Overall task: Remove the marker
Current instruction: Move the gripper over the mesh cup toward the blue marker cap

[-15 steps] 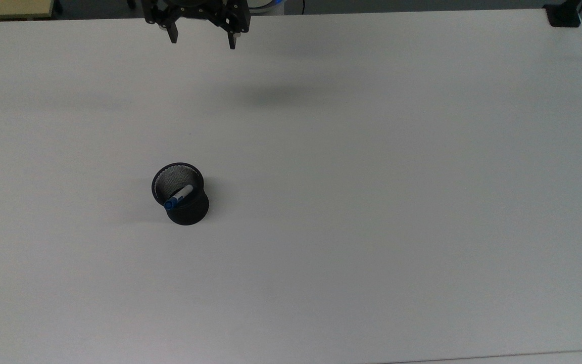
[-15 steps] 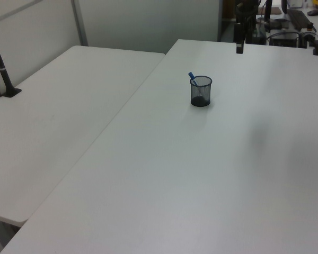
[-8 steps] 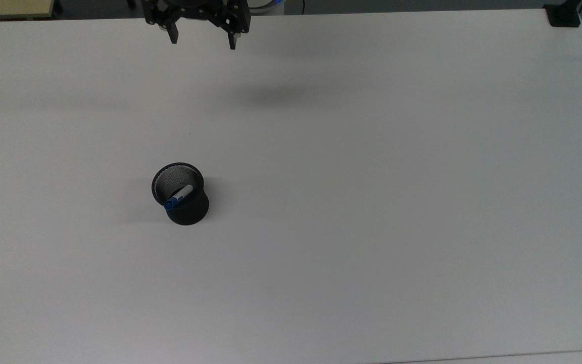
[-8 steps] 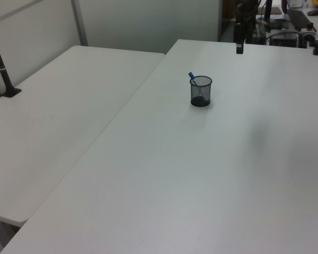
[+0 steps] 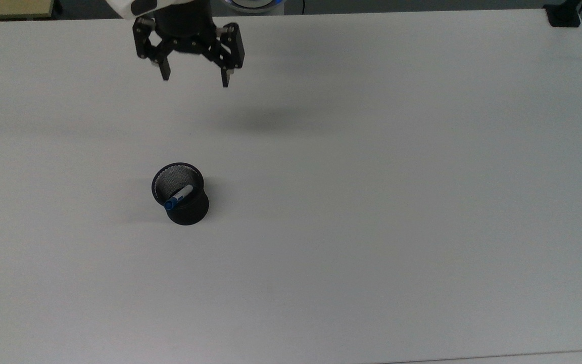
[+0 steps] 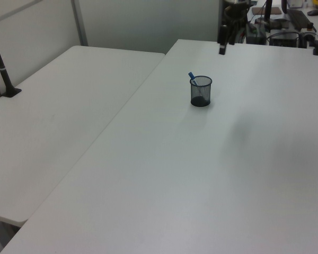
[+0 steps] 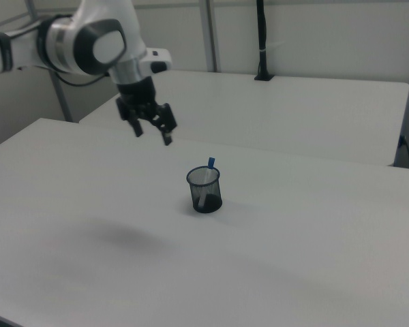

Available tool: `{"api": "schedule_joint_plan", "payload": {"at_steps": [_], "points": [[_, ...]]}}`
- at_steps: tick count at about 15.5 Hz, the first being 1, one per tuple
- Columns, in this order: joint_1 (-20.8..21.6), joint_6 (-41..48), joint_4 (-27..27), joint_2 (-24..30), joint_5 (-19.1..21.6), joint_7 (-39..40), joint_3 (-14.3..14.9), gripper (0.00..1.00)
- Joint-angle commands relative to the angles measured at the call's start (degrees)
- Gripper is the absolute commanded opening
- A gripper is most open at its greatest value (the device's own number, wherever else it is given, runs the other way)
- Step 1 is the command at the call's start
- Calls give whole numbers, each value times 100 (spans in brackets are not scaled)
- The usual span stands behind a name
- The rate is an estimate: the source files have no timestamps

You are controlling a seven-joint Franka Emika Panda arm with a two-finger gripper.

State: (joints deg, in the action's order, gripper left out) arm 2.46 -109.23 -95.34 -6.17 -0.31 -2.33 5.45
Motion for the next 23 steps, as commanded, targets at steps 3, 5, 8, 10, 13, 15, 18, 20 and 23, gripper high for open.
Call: {"api": "schedule_joint_plan", "payload": {"at_steps": [3,5,8,10,13,15,18,20,23], "points": [[-52,-1608,112,-798,127,145,255,100],[-52,-1873,103,-851,127,154,255,100],[-113,-2232,103,-1061,136,154,255,100],[-149,-2610,103,-1280,127,154,255,100],[-193,-2875,138,-1553,83,128,255,100],[-184,-2937,261,-1711,83,119,255,100],[-158,-2981,402,-1923,74,84,255,96],[-158,-3016,446,-1950,83,66,255,88],[-149,-3016,446,-1950,74,66,246,82]]}}
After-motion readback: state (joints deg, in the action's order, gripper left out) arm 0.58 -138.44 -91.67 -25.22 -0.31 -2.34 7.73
